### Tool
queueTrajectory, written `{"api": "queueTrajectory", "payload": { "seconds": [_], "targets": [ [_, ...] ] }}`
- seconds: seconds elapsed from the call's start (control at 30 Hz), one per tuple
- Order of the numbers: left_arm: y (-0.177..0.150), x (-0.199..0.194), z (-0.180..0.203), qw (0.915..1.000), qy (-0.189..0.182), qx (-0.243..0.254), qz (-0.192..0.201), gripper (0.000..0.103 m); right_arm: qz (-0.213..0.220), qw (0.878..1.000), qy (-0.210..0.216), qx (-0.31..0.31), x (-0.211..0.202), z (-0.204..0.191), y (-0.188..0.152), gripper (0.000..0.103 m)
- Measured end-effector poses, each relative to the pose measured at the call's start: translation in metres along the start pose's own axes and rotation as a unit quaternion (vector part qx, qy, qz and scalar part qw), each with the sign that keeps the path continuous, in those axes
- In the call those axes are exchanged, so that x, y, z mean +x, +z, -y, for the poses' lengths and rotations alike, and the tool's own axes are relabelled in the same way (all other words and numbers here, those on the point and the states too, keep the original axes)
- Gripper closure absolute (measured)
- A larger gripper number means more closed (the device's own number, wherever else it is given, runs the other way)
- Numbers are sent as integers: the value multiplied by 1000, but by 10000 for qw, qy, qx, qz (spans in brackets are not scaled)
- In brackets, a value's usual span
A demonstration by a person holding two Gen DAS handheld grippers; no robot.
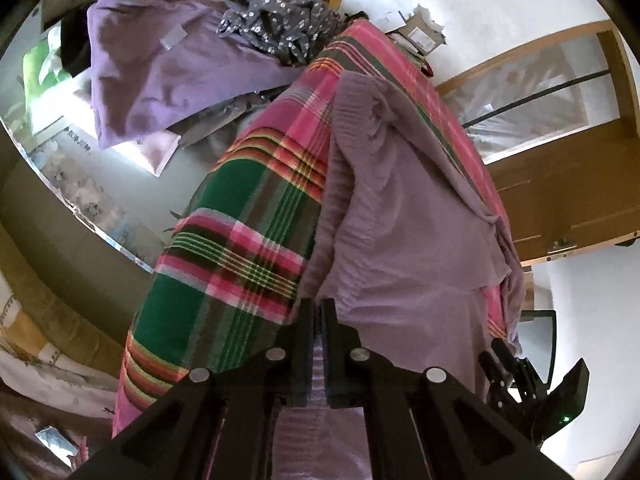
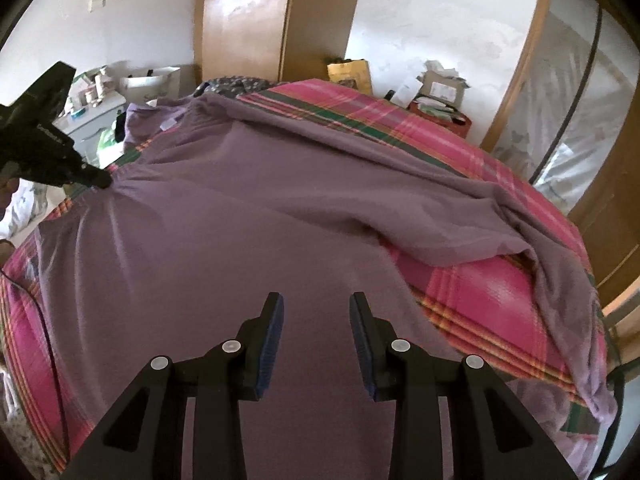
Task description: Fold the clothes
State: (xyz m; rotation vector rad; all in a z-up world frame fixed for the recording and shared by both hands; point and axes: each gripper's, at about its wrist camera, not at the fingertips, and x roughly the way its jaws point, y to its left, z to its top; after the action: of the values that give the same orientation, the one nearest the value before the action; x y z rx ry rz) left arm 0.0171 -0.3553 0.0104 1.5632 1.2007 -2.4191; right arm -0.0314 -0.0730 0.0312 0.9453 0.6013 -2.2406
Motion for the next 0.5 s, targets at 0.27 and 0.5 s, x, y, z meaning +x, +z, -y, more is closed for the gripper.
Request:
{"api": "queueTrajectory", "payload": {
  "seconds": [0.27, 0.5],
  "targets": [
    [-10, -3, 3, 9999, 75, 109, 66, 92, 107, 9994, -41, 314, -12, 8, -15, 67],
    [-38, -33, 6, 9992, 222, 341, 31, 75, 276, 9925, -323, 1142, -46, 41, -48, 62]
  ]
}}
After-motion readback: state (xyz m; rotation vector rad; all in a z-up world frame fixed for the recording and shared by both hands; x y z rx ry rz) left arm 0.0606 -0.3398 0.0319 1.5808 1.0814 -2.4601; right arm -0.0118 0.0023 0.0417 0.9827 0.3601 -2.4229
